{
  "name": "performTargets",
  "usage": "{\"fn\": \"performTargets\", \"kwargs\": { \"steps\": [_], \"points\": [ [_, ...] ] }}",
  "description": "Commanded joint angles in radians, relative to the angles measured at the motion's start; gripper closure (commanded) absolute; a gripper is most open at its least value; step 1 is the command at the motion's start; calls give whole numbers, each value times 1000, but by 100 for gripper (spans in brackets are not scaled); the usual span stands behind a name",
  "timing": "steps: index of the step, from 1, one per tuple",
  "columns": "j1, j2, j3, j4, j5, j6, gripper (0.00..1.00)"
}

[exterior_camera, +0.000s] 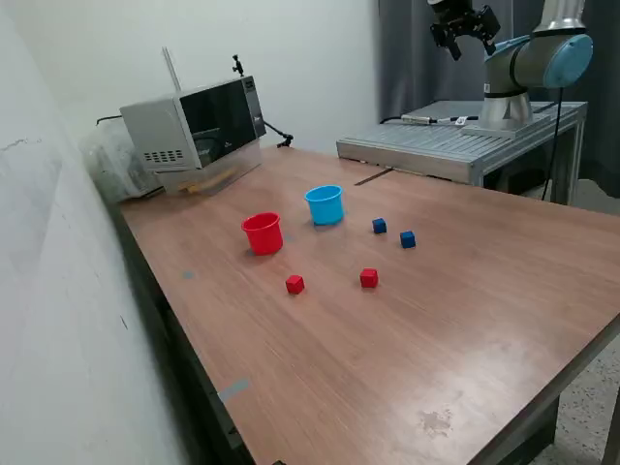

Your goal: Place red objects in the red bin, and blue objects in the blue bin.

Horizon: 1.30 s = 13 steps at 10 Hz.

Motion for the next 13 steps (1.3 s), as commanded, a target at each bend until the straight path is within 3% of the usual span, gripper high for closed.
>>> {"fn": "performTargets", "kwargs": {
  "steps": [1,3,6,10,13],
  "points": [
    [0,1,-1,-2,-3,6,0],
    [-3,4,-2,-73,-1,6,0],
    [-6,10,-21,-253,-38,7,0],
    [-9,186,-158,-457,-29,9,0],
    [-7,309,-231,-541,-7,78,0]
  ]
}}
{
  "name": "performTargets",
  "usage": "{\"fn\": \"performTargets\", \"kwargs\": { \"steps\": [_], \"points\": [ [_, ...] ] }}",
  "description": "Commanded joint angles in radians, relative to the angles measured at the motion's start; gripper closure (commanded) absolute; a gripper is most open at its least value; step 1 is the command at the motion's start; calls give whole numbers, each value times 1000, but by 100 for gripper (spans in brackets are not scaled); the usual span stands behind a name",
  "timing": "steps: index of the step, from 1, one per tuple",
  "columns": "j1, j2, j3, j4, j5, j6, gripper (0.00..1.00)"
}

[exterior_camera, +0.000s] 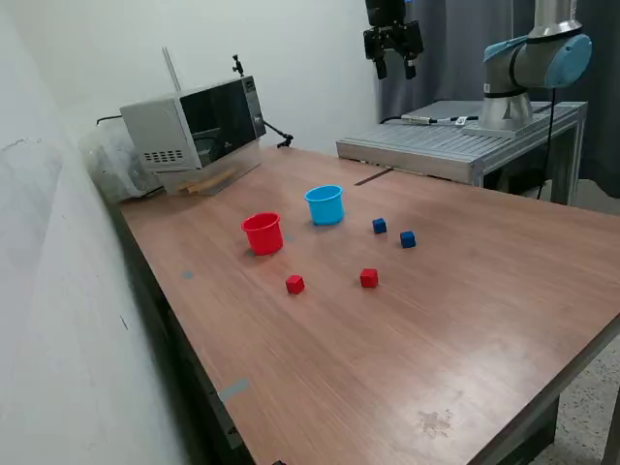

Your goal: Place red objects in the red bin, and blue objects in the blue bin.

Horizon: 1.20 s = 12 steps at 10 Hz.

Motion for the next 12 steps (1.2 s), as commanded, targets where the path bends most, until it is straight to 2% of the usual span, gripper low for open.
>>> {"fn": "performTargets", "kwargs": {
  "steps": [1,3,5,6,8,10,12],
  "points": [
    [0,95,-23,-89,8,76,0],
    [3,193,-7,-197,12,104,0],
    [3,269,15,-278,66,159,0],
    [3,290,17,-314,76,161,0],
    [0,313,36,-409,78,228,0],
    [2,379,50,-420,78,272,0],
    [14,433,61,-436,79,277,0]
  ]
}}
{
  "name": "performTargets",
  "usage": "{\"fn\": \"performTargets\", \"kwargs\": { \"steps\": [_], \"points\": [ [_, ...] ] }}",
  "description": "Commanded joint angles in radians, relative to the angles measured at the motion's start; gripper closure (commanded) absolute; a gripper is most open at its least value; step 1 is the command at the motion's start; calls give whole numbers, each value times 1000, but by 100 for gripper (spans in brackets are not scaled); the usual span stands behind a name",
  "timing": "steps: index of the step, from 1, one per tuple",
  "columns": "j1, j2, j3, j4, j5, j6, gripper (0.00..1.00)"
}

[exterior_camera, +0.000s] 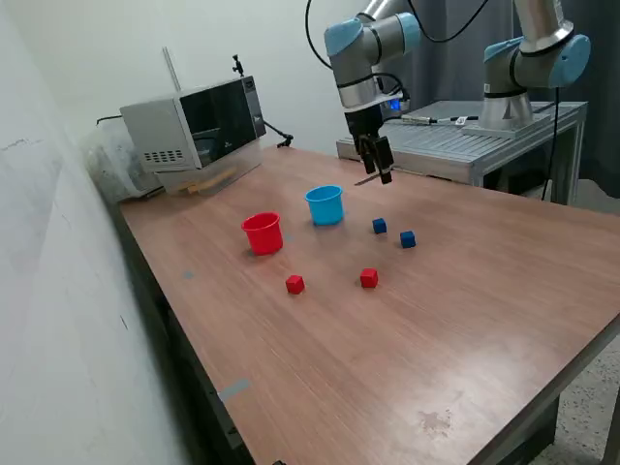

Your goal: Place red objects in the red bin, and blue objects in the blue bin.

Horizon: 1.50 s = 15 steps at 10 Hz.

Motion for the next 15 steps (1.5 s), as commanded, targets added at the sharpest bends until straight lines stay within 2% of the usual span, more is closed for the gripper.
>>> {"fn": "performTargets", "kwargs": {
  "steps": [1,2,4,7,12,14,15],
  "points": [
    [20,68,4,-11,35,10,0],
    [32,103,1,-16,87,10,0],
    [62,143,-16,-47,89,8,0],
    [51,175,-33,-73,86,8,0],
    [37,181,-50,-83,47,16,0],
    [5,181,-53,-86,8,27,0],
    [2,183,-56,-88,8,28,0]
  ]
}}
